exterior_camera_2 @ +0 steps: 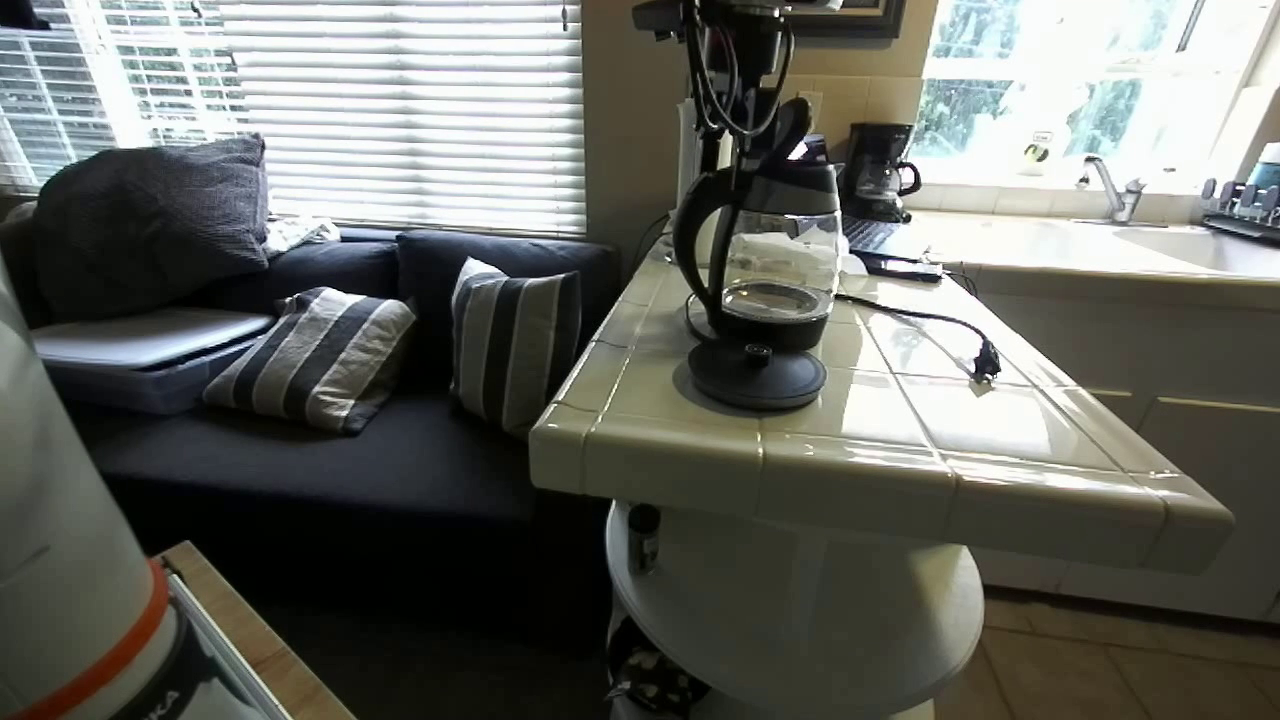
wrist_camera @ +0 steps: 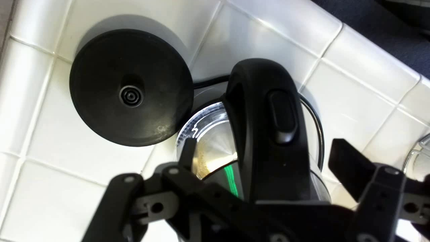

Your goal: Move the kettle to the left

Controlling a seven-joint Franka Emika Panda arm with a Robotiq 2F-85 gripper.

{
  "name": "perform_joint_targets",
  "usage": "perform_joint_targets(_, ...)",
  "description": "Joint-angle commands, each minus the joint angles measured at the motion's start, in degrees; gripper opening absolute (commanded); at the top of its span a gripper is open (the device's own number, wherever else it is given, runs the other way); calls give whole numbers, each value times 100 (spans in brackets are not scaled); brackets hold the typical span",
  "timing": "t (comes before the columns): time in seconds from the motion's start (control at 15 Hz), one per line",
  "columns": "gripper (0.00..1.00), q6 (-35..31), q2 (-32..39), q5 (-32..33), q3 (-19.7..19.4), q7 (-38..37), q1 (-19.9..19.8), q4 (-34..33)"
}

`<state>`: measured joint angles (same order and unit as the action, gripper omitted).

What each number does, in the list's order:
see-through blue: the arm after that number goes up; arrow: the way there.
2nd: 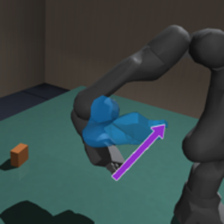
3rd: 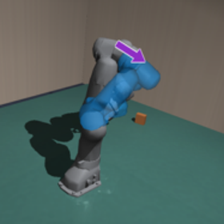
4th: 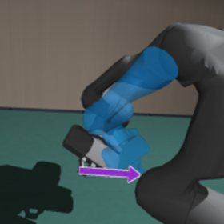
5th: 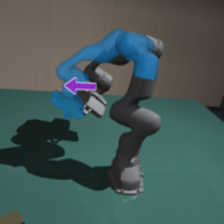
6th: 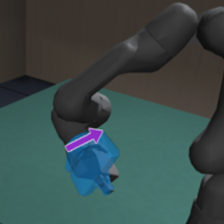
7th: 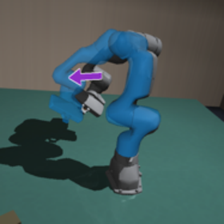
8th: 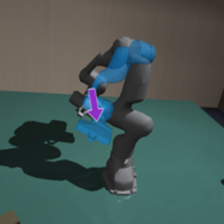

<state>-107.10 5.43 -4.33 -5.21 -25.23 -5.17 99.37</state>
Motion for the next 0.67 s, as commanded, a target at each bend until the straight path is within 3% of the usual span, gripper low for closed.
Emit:
perform_joint_targets(0.0, 100, 61, 259, -109, -6, -265, 46, -235)
perform_joint_targets(0.27, 99, 0, 343, -87, 7, -382, 81, -269)
perform_joint_targets(0.4, 86, -3, 365, -37, 11, -456, 114, -303)
perform_joint_targets(0.6, 53, -31, 380, 23, 4, -548, 154, -346)
